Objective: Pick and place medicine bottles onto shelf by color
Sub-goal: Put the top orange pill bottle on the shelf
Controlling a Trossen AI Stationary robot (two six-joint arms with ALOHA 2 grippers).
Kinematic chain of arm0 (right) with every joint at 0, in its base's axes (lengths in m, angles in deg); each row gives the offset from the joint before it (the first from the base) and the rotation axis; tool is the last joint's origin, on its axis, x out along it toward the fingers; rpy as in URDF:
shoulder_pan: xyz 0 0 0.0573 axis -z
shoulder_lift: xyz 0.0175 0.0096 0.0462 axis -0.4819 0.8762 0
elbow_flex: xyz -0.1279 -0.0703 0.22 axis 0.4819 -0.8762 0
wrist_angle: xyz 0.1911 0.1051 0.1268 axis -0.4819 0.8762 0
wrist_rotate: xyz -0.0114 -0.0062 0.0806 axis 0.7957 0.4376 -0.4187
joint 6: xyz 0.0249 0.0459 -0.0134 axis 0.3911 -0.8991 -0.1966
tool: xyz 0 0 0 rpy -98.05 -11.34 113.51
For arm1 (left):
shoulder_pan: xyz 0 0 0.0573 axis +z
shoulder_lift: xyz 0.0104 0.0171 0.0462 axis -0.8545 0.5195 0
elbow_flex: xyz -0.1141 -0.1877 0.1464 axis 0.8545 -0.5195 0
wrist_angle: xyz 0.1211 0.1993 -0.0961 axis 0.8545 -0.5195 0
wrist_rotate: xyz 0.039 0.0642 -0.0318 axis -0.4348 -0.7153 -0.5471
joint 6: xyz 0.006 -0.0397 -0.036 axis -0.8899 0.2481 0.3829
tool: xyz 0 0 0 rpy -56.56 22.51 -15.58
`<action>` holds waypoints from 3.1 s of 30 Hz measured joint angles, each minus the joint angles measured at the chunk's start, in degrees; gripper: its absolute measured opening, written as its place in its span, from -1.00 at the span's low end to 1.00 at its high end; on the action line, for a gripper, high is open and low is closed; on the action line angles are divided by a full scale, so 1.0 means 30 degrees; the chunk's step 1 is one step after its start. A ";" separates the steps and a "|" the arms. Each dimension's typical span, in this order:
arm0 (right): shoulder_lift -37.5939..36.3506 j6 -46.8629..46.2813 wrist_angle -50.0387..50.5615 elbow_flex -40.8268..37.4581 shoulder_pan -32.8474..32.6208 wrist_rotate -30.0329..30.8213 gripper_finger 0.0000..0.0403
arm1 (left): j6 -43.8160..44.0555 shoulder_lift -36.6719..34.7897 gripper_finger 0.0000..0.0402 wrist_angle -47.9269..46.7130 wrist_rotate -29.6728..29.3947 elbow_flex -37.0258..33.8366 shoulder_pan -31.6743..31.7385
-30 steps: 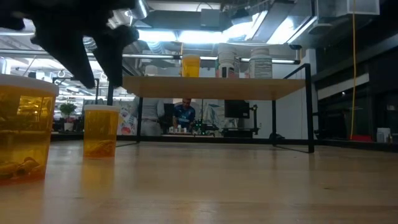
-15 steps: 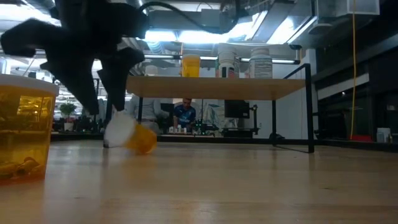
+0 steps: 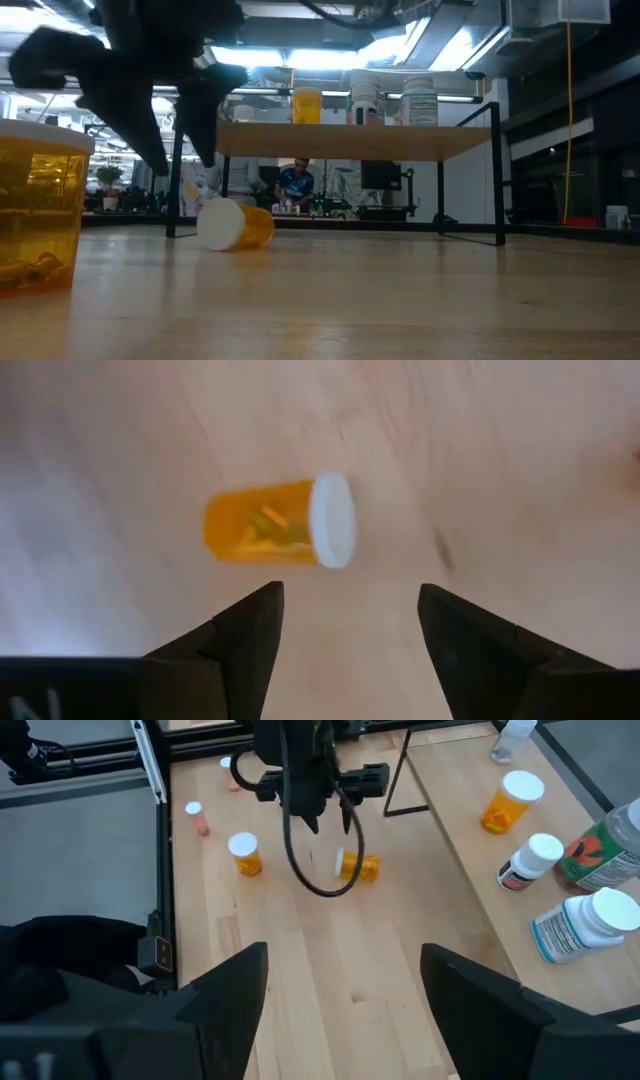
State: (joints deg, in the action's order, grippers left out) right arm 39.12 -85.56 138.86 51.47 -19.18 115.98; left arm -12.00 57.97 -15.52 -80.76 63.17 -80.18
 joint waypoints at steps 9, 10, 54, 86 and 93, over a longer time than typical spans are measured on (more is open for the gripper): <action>0.0015 0.0053 0.0000 -0.0007 0.0007 -0.0226 0.31 | -0.6233 0.0390 0.14 0.0179 -0.1491 0.0000 0.0794; 0.0015 0.0053 0.0000 -0.0007 0.0007 -0.0219 0.31 | -0.6655 0.0629 0.14 0.0478 -0.1584 0.0027 0.0932; 0.0029 0.0031 -0.0002 -0.0022 0.0007 -0.0379 0.31 | -1.2505 0.3738 0.14 0.5788 -0.0169 0.0021 0.3337; 0.0029 -0.0020 0.0000 -0.0022 0.0006 -0.0393 0.31 | -0.6443 0.4313 -0.08 0.5205 -0.1290 0.2046 0.3314; 0.0029 -0.0056 0.0000 -0.0022 0.0000 -0.0393 0.31 | -0.3577 0.4307 -0.08 0.4733 -0.1254 0.4907 0.2555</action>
State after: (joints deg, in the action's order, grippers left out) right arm 39.20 -85.73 138.86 51.41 -19.18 114.80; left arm -22.73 70.90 -1.32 -84.52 77.89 -72.51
